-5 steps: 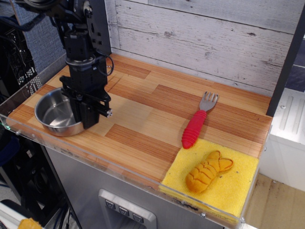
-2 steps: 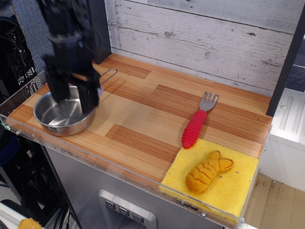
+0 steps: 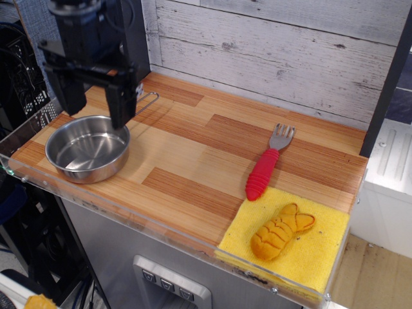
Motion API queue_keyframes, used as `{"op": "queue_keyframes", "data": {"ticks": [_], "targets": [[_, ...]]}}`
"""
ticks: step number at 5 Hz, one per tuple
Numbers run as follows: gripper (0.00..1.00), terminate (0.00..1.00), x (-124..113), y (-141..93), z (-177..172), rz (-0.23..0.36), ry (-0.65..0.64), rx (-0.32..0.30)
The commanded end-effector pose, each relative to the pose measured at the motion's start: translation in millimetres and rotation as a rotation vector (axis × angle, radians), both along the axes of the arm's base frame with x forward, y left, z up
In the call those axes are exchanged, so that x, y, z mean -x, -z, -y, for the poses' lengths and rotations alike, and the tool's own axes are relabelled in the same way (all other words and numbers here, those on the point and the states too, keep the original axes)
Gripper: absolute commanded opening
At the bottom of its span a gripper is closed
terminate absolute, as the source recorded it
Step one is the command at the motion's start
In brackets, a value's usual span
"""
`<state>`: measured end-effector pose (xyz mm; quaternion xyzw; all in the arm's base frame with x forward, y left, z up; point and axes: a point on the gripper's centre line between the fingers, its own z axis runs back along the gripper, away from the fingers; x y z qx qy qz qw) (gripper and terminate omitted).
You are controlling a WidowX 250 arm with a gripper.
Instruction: Move the pot left side of the table
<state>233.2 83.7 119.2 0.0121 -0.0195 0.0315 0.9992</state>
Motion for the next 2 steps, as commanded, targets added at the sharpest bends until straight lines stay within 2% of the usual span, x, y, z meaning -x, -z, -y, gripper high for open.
{"op": "queue_keyframes", "data": {"ticks": [1, 2], "targets": [[1.00, 0.00, -6.5, -13.9, 6.9, 0.052, 0.036, 0.005], [1.00, 1.00, -6.5, -13.9, 6.9, 0.052, 0.036, 0.005]]}}
